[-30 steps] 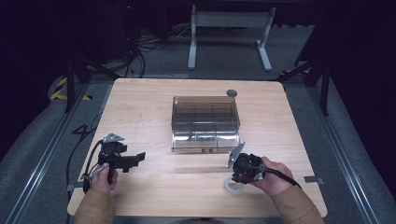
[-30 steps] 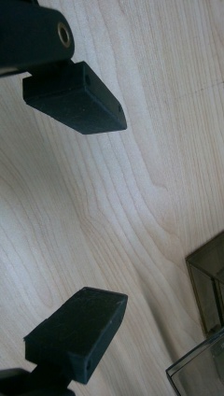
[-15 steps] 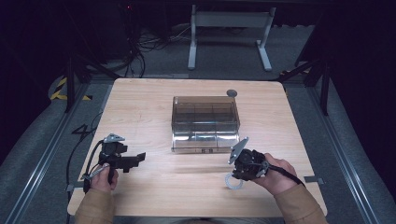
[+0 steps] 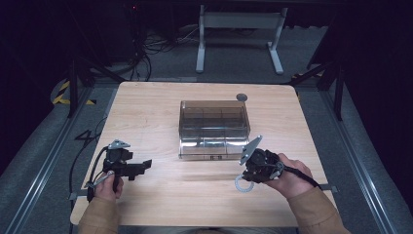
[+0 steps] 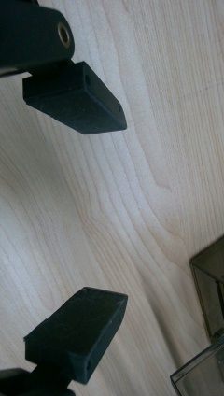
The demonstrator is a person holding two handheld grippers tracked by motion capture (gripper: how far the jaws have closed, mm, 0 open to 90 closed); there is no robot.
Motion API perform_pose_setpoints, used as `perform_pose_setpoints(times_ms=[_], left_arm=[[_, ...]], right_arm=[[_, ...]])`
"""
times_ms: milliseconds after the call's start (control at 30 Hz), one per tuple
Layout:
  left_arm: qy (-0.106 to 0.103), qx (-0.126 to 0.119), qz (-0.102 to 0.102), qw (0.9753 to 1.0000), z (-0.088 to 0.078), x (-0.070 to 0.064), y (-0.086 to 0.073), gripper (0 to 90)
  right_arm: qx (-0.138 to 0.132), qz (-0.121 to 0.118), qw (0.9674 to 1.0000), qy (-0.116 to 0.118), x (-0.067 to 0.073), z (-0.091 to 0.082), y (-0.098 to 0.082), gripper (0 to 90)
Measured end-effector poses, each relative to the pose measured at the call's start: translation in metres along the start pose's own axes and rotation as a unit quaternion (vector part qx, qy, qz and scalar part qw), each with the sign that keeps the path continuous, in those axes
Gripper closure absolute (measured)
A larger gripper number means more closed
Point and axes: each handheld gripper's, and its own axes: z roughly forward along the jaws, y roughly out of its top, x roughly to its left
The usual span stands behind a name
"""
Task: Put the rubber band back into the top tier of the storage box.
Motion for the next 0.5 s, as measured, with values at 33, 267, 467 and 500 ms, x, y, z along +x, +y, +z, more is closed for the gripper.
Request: perform_pose_setpoints(times_ms=[33,267,467,500], left_arm=[[0.000,0.000,0.000,1.0000,0.000,0.000,0.000,15.7],[0.001,0.001,0.000,1.0000,0.000,0.000,0.000,15.6],[0.001,0.002,0.004,1.0000,0.002,-0.001,0.000,15.7],[0.001,0.003,0.004,1.0000,0.002,-0.001,0.000,15.7]], right_arm=[[-0.001,-0.001,1.0000,-0.001,0.000,-0.001,0.001,82.6],[-0.006,-0.005,1.0000,-0.004,-0.002,-0.011,0.005,82.6],[-0.011,-0.010,0.9999,-0.006,-0.004,-0.019,0.010,82.5],[-0.012,-0.007,0.9999,-0.007,-0.004,-0.021,0.011,82.6]])
